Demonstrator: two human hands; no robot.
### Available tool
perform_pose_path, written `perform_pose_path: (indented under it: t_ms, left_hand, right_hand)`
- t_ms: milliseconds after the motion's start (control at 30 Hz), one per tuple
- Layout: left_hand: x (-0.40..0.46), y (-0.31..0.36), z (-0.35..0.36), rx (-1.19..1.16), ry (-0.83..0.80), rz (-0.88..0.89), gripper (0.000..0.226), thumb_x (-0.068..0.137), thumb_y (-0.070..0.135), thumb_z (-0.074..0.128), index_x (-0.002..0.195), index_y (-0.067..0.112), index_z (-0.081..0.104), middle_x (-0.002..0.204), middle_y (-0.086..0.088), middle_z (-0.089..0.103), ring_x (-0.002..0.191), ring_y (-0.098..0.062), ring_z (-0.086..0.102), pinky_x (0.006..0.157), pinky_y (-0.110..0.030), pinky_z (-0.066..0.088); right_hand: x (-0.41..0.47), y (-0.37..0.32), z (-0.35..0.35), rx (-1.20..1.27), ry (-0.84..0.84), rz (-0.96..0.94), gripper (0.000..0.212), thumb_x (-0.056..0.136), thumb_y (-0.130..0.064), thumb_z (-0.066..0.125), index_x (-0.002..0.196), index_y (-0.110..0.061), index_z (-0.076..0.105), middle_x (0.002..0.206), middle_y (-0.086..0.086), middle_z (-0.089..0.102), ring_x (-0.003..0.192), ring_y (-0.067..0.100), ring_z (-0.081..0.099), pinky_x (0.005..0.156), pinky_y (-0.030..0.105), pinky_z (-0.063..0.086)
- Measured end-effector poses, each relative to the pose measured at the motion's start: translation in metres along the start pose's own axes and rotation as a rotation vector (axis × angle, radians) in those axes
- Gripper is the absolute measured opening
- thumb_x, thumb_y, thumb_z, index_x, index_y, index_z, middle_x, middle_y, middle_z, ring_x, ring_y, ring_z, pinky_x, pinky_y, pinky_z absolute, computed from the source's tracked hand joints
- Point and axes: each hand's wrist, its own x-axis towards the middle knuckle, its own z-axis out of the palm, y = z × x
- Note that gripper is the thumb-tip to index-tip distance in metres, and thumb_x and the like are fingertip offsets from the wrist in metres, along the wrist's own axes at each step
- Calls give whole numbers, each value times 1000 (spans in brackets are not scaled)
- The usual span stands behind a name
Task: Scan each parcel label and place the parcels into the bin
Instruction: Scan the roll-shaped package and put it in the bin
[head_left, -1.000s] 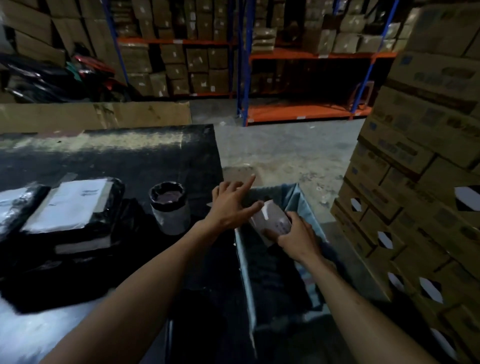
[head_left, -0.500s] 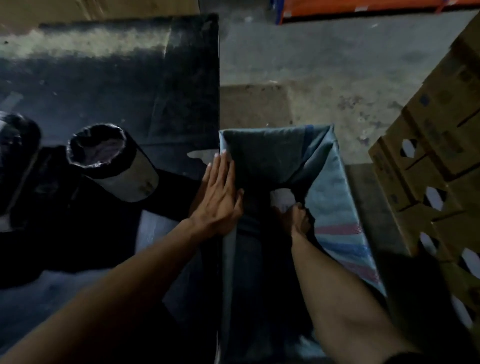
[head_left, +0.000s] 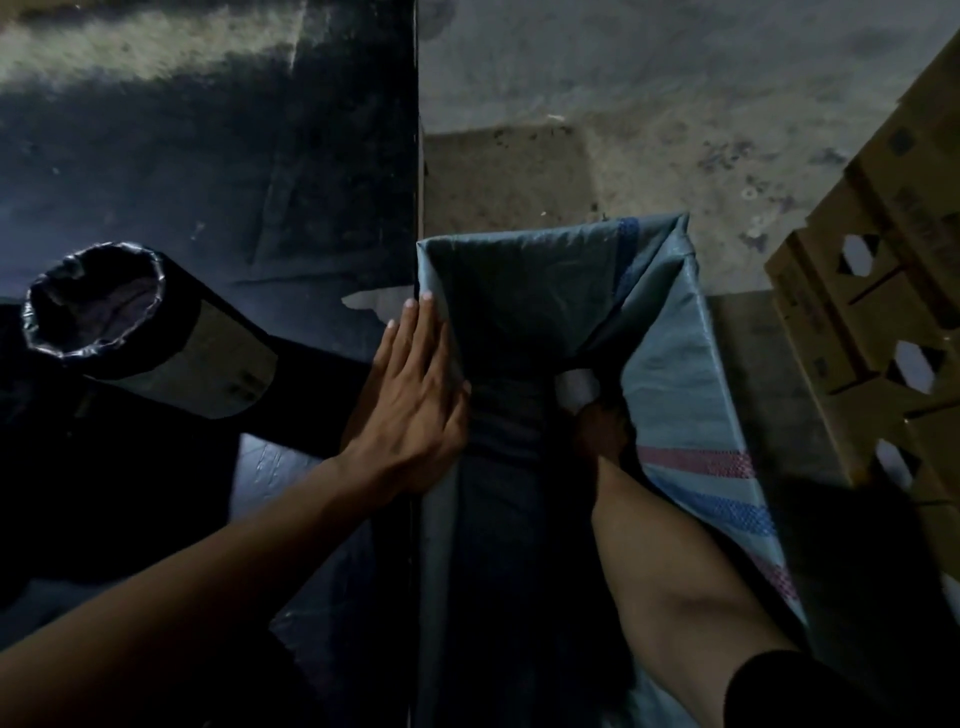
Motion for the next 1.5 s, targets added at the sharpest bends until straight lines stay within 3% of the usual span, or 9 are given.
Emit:
perform_pose_path:
  t_ms: [333, 500, 667, 867, 1100, 1200, 1333, 1433, 1500]
  left_hand:
    - [-4, 8, -7, -35, -13, -18, 74, 103, 45, 28, 159, 8, -2, 166, -14, -15, 153, -22, -18, 125, -36, -10]
    - [-17, 14, -18, -139, 30, -22, 59, 105, 30, 41, 154, 1, 28, 165, -21, 13, 155, -31, 6, 125, -39, -1]
    - [-44, 18, -61, -121, 287, 162, 42, 92, 15, 61, 130, -1, 60, 121, -20, 64, 114, -41, 57, 99, -47, 43]
    - [-62, -30, -147, 129, 560, 193, 42, 79, 14, 65, 119, 1, 65, 98, -22, 61, 92, -42, 57, 78, -46, 44]
    - [-83, -114, -175, 526, -40, 190, 66, 100, 34, 49, 158, 36, 18, 142, -17, 49, 125, -38, 50, 98, -41, 37]
    - [-92, -119, -176, 339, 26, 154, 67, 91, 18, 60, 151, 37, 39, 139, -14, 59, 116, -37, 60, 76, -40, 46]
    - [-109, -128, -179, -4, 257, 74, 60, 81, 13, 69, 136, 34, 61, 123, -9, 71, 112, -32, 65, 83, -42, 54]
    - [-125, -133, -187, -425, 407, 19, 55, 78, 13, 80, 129, 30, 68, 118, -1, 75, 105, -11, 68, 87, -27, 54]
    - [-137, -134, -192, -628, 458, 25, 50, 79, 10, 82, 125, 26, 71, 117, 5, 73, 101, 1, 64, 79, -6, 49]
  right_hand:
    - [-65, 5, -34, 228, 40, -1, 49, 111, -19, 30, 151, 8, 35, 154, 26, 42, 142, 36, 42, 114, 40, 34]
    - [-108, 8, -63, 361, 14, 123, 50, 109, -25, 29, 151, 1, 39, 154, 24, 42, 137, 39, 46, 116, 45, 36]
    - [-158, -14, -105, 183, 11, -194, 67, 101, -46, 55, 154, -12, 33, 148, 23, 45, 131, 41, 50, 112, 49, 41]
    - [-250, -86, -136, 281, 188, -469, 64, 93, -57, 62, 144, -22, 47, 124, 10, 68, 116, 32, 65, 94, 37, 51]
    - [-379, -151, -94, 158, 9, -586, 73, 80, -81, 51, 134, -31, 51, 125, 17, 68, 119, 36, 64, 99, 40, 52]
    - [-410, -162, -63, -3, -88, -482, 93, 78, -87, 45, 150, -29, 38, 147, 22, 53, 134, 42, 53, 110, 48, 44]
    - [-432, -166, -39, 50, -157, -365, 110, 79, -72, 68, 163, -22, 19, 162, 21, 29, 147, 41, 36, 118, 47, 36]
    - [-443, -163, -34, 189, -189, -279, 127, 71, -71, 78, 164, -12, 14, 162, 20, 34, 149, 35, 37, 118, 36, 39]
    - [-447, -160, -29, 262, -220, -268, 109, 74, -56, 83, 158, -11, 31, 154, 14, 50, 138, 28, 51, 111, 30, 46]
